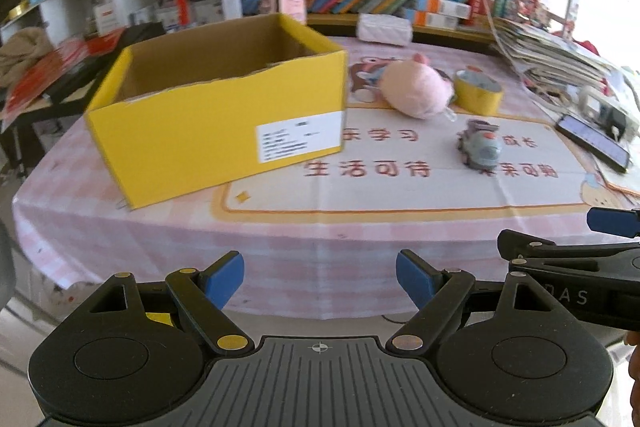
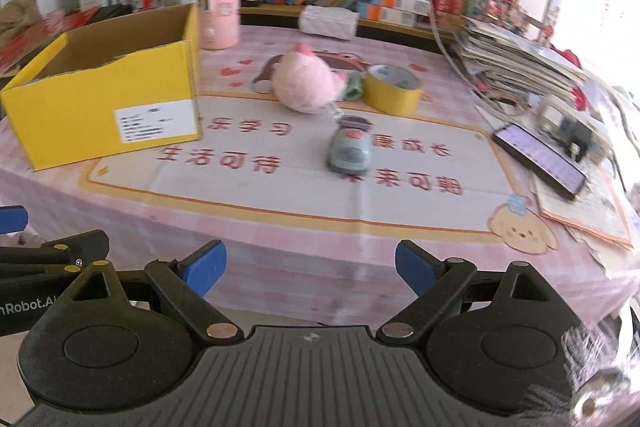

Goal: Organize objects
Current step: 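Withdraw both tools from the box back toward the table, then move the right tool to the grey toy car and close on it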

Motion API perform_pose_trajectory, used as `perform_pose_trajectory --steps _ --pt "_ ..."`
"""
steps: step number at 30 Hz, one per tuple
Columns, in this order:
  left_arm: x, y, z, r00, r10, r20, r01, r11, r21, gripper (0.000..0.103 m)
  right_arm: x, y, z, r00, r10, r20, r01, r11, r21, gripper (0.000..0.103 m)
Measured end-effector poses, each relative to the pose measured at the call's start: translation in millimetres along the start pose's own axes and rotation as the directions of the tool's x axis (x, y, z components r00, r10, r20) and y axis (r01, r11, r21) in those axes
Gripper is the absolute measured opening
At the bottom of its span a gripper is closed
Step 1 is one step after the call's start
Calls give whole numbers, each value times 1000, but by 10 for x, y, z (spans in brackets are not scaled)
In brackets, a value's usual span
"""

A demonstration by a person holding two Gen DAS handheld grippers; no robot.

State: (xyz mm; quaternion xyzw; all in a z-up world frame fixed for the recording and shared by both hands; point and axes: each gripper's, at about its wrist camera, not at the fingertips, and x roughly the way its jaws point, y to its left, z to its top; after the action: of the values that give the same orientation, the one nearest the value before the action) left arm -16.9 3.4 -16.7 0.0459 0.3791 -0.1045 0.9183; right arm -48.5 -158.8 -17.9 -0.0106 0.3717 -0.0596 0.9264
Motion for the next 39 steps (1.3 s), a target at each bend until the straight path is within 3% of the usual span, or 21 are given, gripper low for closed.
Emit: perform_pose_trajectory --steps 7,13,39 --pt "121 -256 115 999 -47 -4 47 998 53 85 49 -269 9 999 -53 -12 53 997 50 92" --pt "233 -364 231 999 -46 -5 47 997 66 85 170 -439 99 997 -67 -25 69 995 79 92" --pt "751 -533 695 1000 12 -13 -12 1000 -11 85 786 -690 643 999 18 -35 -18 1000 -3 89"
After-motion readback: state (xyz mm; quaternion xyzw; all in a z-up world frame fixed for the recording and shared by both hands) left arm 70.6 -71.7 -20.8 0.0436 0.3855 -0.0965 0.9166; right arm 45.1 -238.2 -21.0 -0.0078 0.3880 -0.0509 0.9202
